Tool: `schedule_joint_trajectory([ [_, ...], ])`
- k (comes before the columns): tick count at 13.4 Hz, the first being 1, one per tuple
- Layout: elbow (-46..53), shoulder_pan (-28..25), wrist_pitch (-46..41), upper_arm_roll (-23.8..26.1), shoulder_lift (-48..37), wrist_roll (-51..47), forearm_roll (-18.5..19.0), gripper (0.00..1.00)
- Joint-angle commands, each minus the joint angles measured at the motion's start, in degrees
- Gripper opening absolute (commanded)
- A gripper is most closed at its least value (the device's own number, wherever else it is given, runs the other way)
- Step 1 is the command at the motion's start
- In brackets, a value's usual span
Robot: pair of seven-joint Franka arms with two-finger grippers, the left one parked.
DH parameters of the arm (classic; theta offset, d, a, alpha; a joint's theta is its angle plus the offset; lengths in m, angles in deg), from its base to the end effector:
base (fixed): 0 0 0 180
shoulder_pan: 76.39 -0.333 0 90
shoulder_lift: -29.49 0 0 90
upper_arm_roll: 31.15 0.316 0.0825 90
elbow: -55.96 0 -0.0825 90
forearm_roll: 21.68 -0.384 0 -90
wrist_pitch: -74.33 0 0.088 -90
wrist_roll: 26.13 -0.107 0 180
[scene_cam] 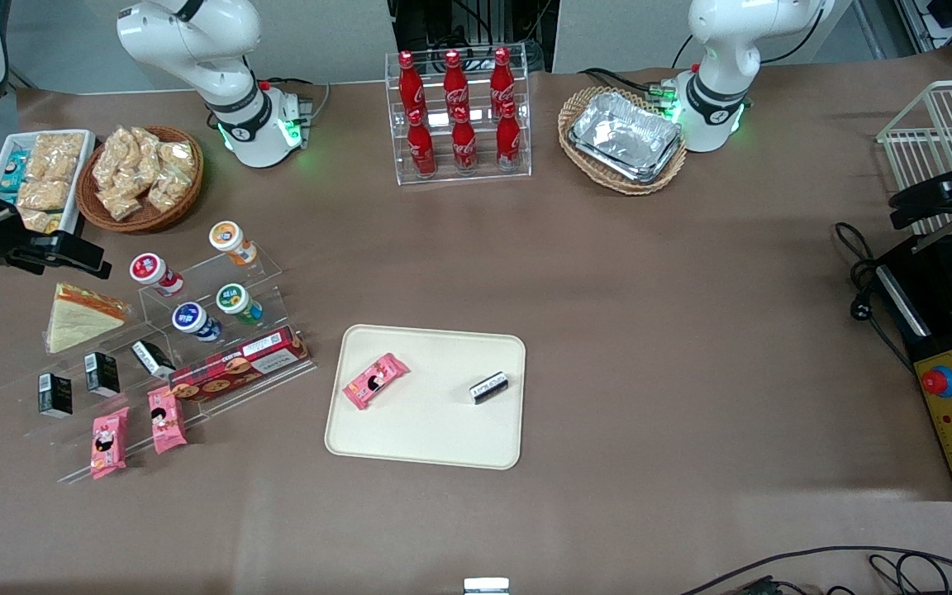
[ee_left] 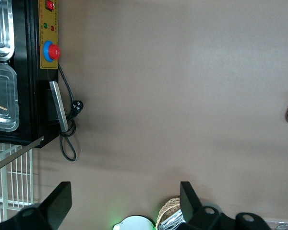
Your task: Place sandwich on tray
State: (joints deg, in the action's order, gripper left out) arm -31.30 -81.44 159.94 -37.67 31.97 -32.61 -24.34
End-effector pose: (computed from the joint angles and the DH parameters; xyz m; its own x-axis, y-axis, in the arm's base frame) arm 0.5597 -0.0076 0.6166 0.9880 -0.1349 -0.0759 -0.1377 -0.9899 -0.0331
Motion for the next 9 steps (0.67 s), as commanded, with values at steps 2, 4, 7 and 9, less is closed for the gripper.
schedule_joint_trajectory([
  [2, 0.6, -0.1, -0.1, -0.5, 0.2, -0.1, 0.4, 1.0],
  [4, 0.6, -0.1, -0.2, -0.9, 0.2, 0.2, 0.3, 1.0],
  [7, 0.5, -0.1, -0.6, -1.6, 0.2, 1.1, 0.3, 1.0],
  [9, 0.5, -0.1, -0.9, -1.9, 0.0, 5.5, 0.3, 1.0],
])
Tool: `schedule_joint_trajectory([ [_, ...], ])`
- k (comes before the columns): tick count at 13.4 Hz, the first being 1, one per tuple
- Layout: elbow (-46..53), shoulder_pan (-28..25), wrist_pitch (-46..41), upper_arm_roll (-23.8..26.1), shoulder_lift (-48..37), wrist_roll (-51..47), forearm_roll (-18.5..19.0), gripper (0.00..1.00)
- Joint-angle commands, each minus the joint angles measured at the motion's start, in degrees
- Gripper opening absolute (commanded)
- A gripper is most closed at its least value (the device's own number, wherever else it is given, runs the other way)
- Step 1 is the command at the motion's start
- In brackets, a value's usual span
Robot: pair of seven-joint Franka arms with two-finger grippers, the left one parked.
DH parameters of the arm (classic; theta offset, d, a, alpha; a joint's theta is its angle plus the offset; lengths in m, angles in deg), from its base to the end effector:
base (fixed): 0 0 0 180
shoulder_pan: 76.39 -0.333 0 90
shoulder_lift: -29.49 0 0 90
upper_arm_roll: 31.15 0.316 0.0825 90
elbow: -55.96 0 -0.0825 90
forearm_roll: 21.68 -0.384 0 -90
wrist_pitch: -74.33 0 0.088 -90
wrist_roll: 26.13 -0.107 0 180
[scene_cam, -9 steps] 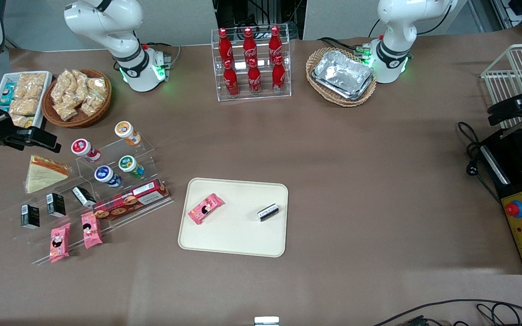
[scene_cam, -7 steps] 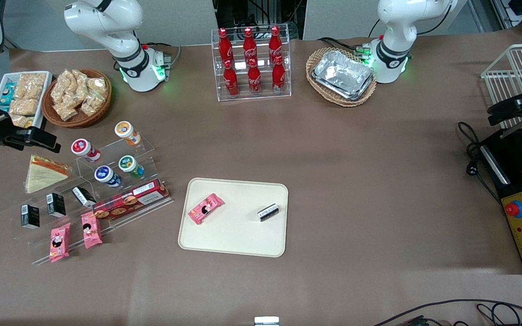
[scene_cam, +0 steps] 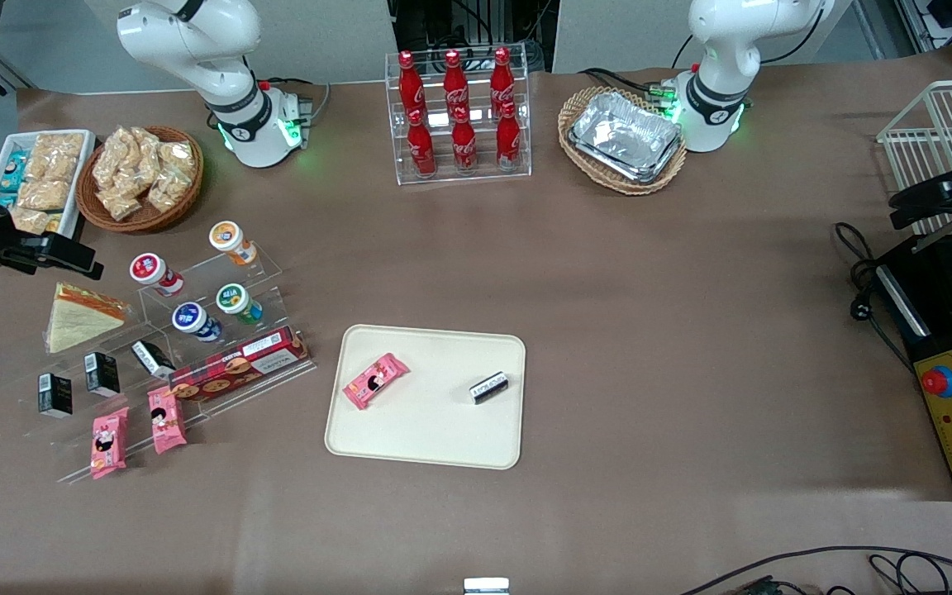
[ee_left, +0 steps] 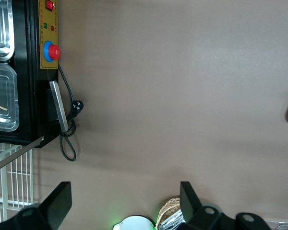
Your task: Place sandwich on tray
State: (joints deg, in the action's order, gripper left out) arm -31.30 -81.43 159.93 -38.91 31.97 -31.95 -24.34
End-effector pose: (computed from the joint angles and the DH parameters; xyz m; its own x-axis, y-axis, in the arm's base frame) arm 0.5594 -0.0196 0.6166 0.9865 -0.1451 -0.0755 -0.1479 -0.9885 -0.0331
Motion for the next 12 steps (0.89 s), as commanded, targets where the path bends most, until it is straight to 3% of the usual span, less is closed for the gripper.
schedule_joint_trajectory([
  [1, 0.5, 0.0, -1.5, -0.9, -0.1, 9.4, 0.3, 1.0],
  [6, 0.1, 0.0, -1.6, -6.6, -0.5, 34.4, 0.6, 1.0],
  [12, -0.3, 0.1, -0.1, -8.2, -0.4, 69.0, 4.1, 1.0],
])
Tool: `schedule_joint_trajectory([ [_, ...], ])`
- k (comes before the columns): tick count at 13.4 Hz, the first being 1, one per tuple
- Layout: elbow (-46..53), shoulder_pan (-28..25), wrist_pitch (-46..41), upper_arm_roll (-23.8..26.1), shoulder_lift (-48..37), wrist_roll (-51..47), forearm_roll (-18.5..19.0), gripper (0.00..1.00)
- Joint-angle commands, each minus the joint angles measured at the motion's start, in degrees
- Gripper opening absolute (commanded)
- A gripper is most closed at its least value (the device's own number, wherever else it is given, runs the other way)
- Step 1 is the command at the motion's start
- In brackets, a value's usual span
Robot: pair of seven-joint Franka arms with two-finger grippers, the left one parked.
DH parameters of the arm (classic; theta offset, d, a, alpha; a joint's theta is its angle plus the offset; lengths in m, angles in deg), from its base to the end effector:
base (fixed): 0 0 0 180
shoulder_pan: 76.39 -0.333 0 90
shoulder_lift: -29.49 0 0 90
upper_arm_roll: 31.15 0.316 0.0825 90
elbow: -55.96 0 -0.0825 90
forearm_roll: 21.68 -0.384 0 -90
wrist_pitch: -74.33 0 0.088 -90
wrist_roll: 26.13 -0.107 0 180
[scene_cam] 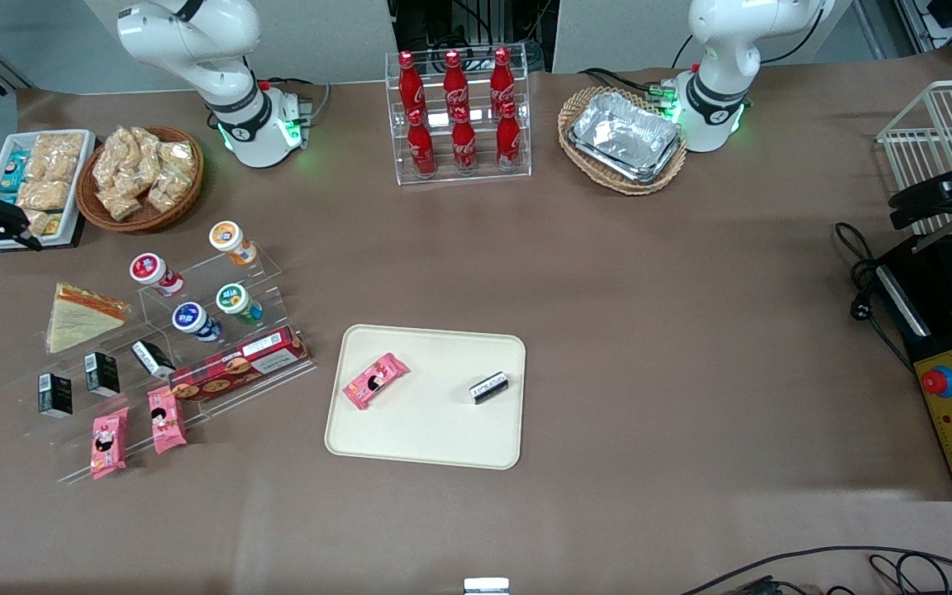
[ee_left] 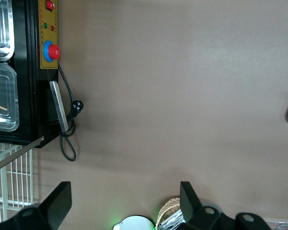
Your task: Place sandwich on tray
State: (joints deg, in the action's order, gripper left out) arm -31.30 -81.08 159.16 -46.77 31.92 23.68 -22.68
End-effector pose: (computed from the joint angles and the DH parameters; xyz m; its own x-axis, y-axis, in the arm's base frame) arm 0.5484 -0.1004 0.6166 0.7761 0.6287 -0.0491 0.6254 -0.7774 -0.0674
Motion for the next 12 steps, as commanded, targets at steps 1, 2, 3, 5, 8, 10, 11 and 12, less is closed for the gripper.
schedule_joint_trajectory([
  [1, -0.3, -0.2, 1.5, -0.3, -0.3, 19.3, 3.4, 1.0],
  [2, -0.6, -0.3, 2.6, -0.3, -0.3, 25.7, 3.9, 1.0],
  [3, -0.7, -0.3, 3.9, -0.4, -0.3, 31.9, 4.2, 1.0],
  [5, -1.9, -0.2, 6.8, -1.0, -0.2, 42.2, 4.1, 1.0],
  [8, -3.1, -0.1, 9.8, -1.6, -0.2, 53.2, 3.8, 1.0],
  [10, -4.1, -0.2, 10.6, -2.9, -0.2, 58.1, 3.5, 1.0],
  [11, -4.9, -0.2, 10.8, -3.4, -0.2, 60.0, 3.5, 1.0],
  [12, -5.6, -0.2, 11.7, -3.9, -0.2, 62.9, 3.4, 1.0],
])
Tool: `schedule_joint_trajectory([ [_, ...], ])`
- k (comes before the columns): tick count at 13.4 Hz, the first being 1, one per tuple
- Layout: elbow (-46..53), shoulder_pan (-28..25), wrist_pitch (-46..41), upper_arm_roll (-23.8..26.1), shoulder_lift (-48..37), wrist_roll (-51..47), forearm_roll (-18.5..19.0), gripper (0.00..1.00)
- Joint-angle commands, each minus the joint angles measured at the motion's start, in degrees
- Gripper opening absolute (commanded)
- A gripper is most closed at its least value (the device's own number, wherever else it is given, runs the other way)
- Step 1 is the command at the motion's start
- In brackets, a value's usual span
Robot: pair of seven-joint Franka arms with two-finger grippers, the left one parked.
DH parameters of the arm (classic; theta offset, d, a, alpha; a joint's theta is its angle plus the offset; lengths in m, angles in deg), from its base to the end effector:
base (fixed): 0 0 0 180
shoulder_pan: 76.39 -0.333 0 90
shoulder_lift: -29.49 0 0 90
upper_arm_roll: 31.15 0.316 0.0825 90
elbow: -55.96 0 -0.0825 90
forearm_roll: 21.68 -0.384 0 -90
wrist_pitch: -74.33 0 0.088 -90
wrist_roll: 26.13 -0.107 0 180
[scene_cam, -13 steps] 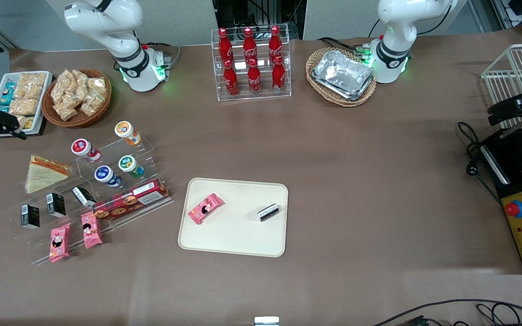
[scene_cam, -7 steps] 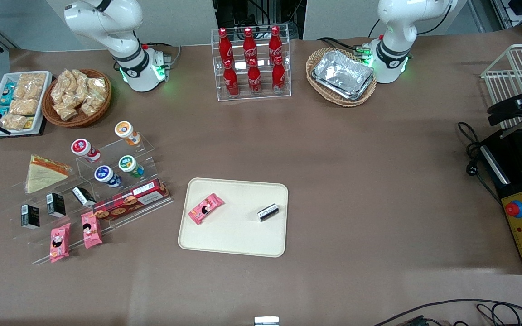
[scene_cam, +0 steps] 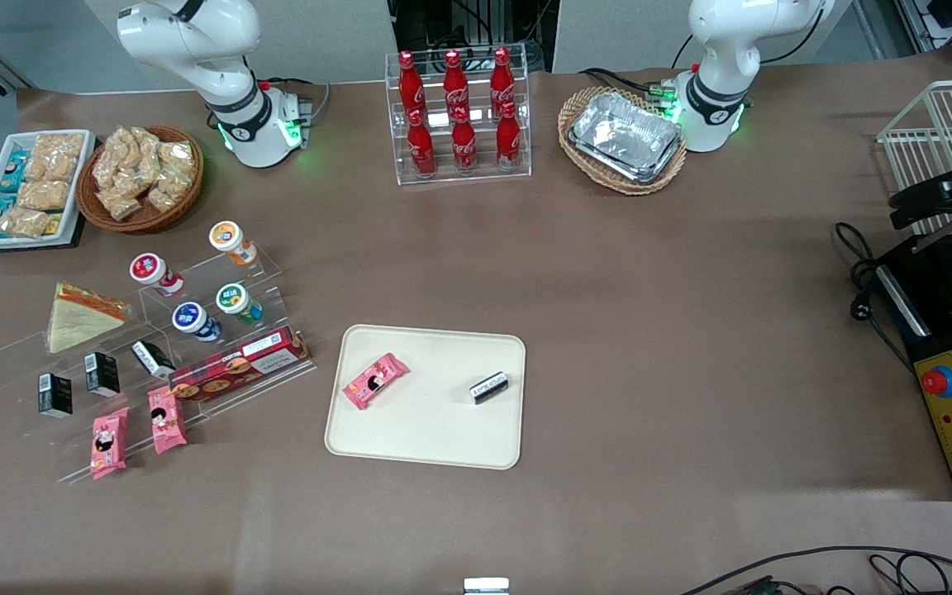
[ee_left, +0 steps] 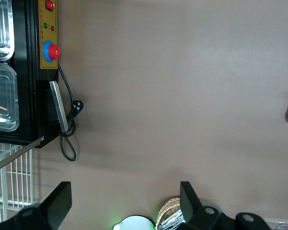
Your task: Place sandwich on tray
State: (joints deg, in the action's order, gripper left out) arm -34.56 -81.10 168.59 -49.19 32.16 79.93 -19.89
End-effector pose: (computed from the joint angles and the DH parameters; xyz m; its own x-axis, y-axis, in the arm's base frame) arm 0.5592 -0.1315 0.6019 -0.0498 0.9975 -0.0496 0.9987 0.0503 0.0075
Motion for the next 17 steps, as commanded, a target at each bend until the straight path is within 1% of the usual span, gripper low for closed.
schedule_joint_trajectory([
  [1, -3.3, -0.2, 3.3, -1.7, -0.7, 9.1, 0.6, 1.0],
  [3, -5.6, -0.3, 4.9, -3.5, -0.9, 12.2, 0.2, 1.0],
  [5, -8.8, -0.2, 7.6, -3.8, -2.1, 14.4, 0.2, 1.0],
  [7, -12.6, -0.4, 10.6, -5.0, -3.9, 14.6, 0.2, 1.0],
  [9, -16.4, -0.4, 13.8, -5.1, -5.5, 14.6, 0.2, 1.0],
  [17, -30.0, -0.4, 26.8, -7.4, -9.0, 16.6, 0.2, 1.0],
])
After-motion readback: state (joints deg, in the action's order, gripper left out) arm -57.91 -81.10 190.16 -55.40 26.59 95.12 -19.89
